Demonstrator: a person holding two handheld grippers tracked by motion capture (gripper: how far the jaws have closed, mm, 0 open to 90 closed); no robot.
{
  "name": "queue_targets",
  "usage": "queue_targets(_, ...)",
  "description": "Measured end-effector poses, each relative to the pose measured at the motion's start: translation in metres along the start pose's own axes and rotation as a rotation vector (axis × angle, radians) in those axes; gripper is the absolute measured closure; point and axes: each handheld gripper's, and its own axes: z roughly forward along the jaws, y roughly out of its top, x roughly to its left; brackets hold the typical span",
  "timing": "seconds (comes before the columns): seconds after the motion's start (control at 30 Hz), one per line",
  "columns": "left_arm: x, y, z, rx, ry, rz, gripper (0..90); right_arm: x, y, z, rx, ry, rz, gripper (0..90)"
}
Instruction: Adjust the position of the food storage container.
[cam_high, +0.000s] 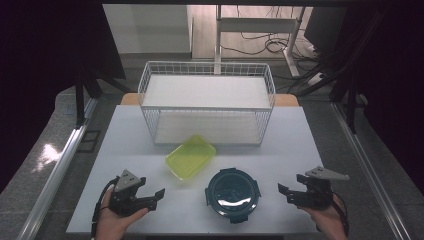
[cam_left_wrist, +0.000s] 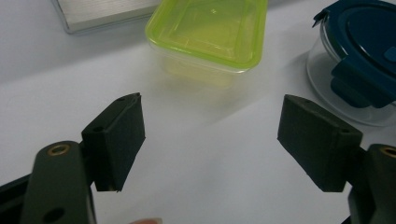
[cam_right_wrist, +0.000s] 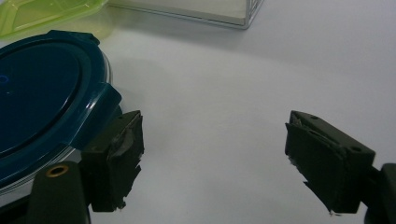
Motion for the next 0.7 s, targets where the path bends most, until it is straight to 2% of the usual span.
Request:
queue_targets(0.1,0.0010,0.0009,0.0011,0.002,-0.003,-0.002,22.8,-0.0008,-0.0007,0.0000,-0.001,0.000,0.001,20.4)
queue_targets(0.2,0.0013,0.0029,0.0034,-0.008,0.024,-0.006,22.8,-0.0018,-0.0027,-0.0004,0.006,0.002,0.004,21.0)
queue_targets(0.33,0.0024,0.0015,0.0045,0.006,0.019,-0.002,22.8,-0.0033,-0.0020,-0.0018,0.005,-0.004,0.003,22.4)
queue_targets(0.7,0.0075,-0.0024,0.0028,0.040,-0.003,-0.012,22.5,-0.0001,0.0037,-0.0044,0.028,0.027,0.003,28.0)
